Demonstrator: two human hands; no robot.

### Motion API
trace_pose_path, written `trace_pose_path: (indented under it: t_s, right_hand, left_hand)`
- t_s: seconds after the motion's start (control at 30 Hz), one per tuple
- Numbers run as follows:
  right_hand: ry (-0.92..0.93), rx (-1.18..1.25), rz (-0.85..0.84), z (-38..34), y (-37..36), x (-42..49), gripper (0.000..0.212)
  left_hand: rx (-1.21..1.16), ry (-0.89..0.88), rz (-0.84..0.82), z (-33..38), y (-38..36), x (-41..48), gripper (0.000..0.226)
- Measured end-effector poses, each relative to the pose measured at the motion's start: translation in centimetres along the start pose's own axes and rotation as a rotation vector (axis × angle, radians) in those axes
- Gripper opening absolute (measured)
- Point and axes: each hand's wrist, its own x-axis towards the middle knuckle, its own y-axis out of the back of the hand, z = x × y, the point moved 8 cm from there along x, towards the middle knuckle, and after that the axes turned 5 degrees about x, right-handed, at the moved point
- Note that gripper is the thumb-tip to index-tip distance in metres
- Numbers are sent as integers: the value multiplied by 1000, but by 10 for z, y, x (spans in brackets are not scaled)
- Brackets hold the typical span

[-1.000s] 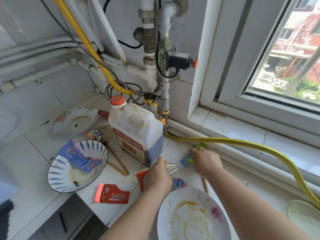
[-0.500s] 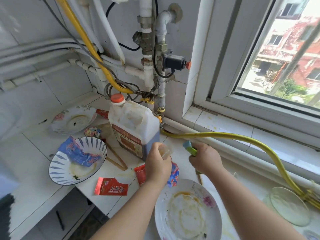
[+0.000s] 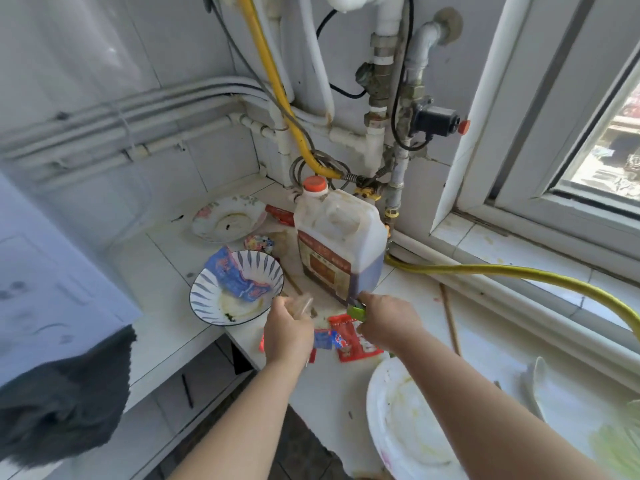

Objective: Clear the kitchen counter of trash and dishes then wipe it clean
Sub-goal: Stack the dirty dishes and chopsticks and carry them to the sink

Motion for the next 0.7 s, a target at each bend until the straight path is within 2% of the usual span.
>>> trace_pose_path:
  t_s: [0.13,0.3,0.43,0.6,0.7]
  right_hand:
    - [-88,-15,-20,-2,-15,8,31]
    - [-160,-105,-124,-5,-34,16,47]
    - [-225,-82,-144,-6,-29,19,35]
    - [-239,-33,-107,-11,-23,14,44]
    - [-247,13,-106,-16,-19,10,39]
  left_hand:
    - [32,44,-44,-24,8,5,30]
    - [34,55,-92,-48,16,16,41]
    - [154,-19,-160,-50,11,25,57]
    - [381,-162,-299,-42,-6,33,56]
    - [501,-263,-375,-32,-18,34,55]
